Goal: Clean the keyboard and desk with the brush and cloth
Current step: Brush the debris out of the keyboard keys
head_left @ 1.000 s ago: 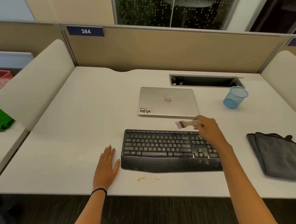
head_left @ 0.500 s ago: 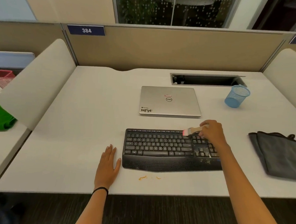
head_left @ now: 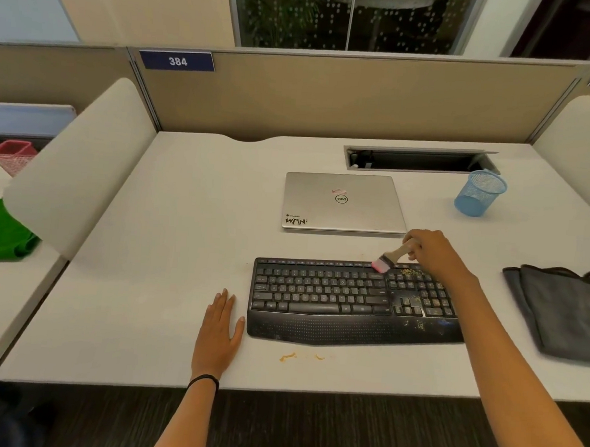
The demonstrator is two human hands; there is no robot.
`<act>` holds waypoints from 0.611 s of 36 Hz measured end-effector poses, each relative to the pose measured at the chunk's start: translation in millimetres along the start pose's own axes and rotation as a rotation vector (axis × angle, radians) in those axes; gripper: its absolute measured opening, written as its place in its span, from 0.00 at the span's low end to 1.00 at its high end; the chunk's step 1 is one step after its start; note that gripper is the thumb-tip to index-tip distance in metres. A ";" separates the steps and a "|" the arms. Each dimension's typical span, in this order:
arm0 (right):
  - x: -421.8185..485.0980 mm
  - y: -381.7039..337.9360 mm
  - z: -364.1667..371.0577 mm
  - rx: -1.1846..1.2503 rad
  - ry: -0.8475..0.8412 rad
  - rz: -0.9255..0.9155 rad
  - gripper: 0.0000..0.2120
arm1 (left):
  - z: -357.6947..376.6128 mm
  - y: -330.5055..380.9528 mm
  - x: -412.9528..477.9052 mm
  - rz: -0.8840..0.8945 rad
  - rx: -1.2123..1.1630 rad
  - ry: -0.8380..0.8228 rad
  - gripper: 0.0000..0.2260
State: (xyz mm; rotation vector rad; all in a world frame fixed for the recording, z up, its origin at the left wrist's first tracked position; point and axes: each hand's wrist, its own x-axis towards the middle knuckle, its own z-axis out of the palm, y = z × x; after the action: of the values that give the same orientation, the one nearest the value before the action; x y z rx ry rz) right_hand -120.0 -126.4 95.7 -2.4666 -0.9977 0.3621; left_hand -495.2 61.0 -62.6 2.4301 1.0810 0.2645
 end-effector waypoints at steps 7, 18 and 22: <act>2.0 -6.0 -7.2 0.023 0.076 -0.116 0.11 | 0.1 0.2 0.1 0.004 -0.007 0.006 0.34; 8.9 -3.7 -4.0 -0.100 0.069 -0.093 0.11 | 1.5 -1.7 0.2 -0.001 -0.020 0.009 0.34; 6.2 -8.2 -7.8 -0.025 0.010 -0.119 0.11 | 1.4 -0.8 0.2 -0.002 -0.029 0.013 0.34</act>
State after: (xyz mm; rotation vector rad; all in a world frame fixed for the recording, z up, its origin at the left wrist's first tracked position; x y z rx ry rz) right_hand -117.4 -119.2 106.1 -2.4153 -1.1449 0.3004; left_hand -495.1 61.2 -64.1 2.4046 1.0781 0.2942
